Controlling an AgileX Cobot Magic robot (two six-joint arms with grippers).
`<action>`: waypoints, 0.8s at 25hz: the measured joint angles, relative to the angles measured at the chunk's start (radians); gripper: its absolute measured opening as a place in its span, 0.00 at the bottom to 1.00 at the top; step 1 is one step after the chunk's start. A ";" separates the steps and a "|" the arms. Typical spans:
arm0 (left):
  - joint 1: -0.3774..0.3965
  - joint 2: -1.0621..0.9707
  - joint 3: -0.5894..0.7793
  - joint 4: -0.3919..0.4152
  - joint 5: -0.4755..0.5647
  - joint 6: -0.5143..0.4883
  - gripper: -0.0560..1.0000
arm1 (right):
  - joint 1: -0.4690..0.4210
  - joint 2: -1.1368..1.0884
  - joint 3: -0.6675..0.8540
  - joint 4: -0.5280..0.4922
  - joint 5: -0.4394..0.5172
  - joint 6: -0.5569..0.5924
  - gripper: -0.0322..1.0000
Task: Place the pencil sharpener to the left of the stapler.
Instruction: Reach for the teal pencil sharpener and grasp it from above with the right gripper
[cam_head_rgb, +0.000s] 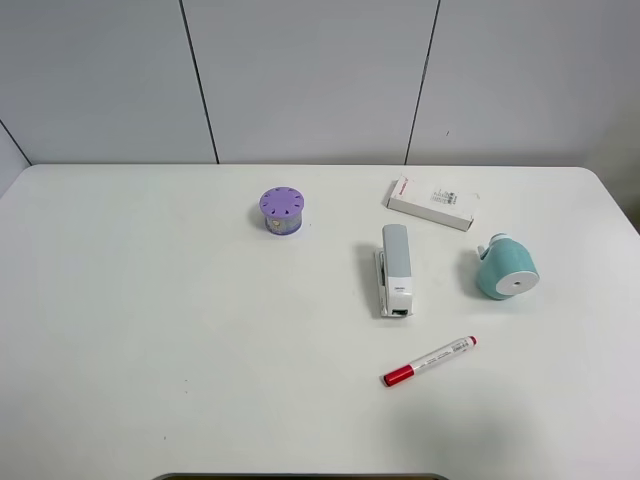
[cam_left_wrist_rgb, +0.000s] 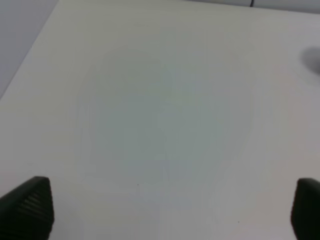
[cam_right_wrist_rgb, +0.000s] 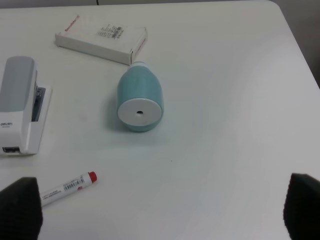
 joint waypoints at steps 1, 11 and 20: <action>0.000 0.000 0.000 0.000 0.000 0.000 0.96 | 0.000 0.000 0.000 0.000 0.000 0.000 0.96; 0.000 0.000 0.000 0.000 0.000 0.000 0.96 | 0.000 0.000 0.000 0.000 0.000 0.000 0.96; 0.000 0.000 0.000 0.000 0.000 0.000 0.96 | 0.000 0.000 0.000 0.000 0.000 0.000 0.96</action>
